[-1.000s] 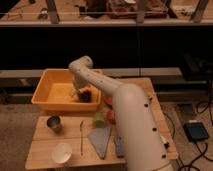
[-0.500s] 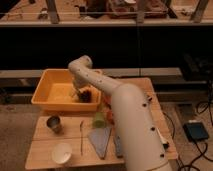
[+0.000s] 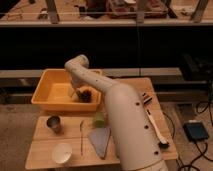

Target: Place pepper in paper cup

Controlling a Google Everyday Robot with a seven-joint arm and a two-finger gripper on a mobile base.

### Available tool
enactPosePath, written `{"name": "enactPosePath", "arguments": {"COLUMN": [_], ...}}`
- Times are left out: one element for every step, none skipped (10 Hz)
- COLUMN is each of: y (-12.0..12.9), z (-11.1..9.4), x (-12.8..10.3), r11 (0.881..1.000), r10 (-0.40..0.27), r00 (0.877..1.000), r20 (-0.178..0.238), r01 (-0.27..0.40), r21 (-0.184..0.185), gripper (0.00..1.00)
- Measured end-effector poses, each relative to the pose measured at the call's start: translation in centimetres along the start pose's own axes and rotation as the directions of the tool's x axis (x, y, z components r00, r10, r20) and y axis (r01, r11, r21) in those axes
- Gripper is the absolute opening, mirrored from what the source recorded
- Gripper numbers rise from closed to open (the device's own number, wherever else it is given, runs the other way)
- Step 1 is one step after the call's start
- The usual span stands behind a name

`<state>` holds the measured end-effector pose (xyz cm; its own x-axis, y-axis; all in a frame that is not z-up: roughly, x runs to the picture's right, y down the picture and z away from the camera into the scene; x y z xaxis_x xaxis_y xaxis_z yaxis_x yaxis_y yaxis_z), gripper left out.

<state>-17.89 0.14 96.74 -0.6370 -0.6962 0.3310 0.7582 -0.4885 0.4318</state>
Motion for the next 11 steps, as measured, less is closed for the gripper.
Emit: {"name": "enactPosePath", "arguments": {"y": [-0.1, -0.1, -0.1, -0.1, -0.3, -0.5, -0.8, -1.0, -1.2, -1.4, -1.6], "z": [0.1, 0.3, 0.4, 0.6, 0.7, 0.7, 0.8, 0.9, 1.0, 1.1, 1.2], "x": [0.2, 0.2, 0.2, 0.3, 0.4, 0.6, 0.7, 0.9, 0.9, 1.0, 1.1], "r11": [1.000, 1.000, 1.000, 1.000, 1.000, 1.000, 0.999, 0.999, 0.999, 0.999, 0.999], "r10": [-0.003, -0.004, -0.004, -0.005, -0.007, -0.010, -0.014, -0.015, -0.016, -0.018, -0.021], "r00": [1.000, 1.000, 1.000, 1.000, 1.000, 1.000, 1.000, 1.000, 1.000, 1.000, 0.999], "r20": [0.002, 0.006, 0.009, 0.010, 0.009, 0.004, -0.001, -0.007, -0.012, -0.019, -0.025], "r01": [0.003, 0.004, 0.004, 0.004, 0.007, 0.010, 0.014, 0.016, 0.017, 0.019, 0.022], "r21": [0.003, 0.004, 0.009, 0.012, 0.017, 0.024, 0.030, 0.035, 0.038, 0.043, 0.047], "gripper": [0.80, 0.80, 0.80, 0.80, 0.80, 0.80, 0.80, 0.80, 0.80, 0.80, 0.80]}}
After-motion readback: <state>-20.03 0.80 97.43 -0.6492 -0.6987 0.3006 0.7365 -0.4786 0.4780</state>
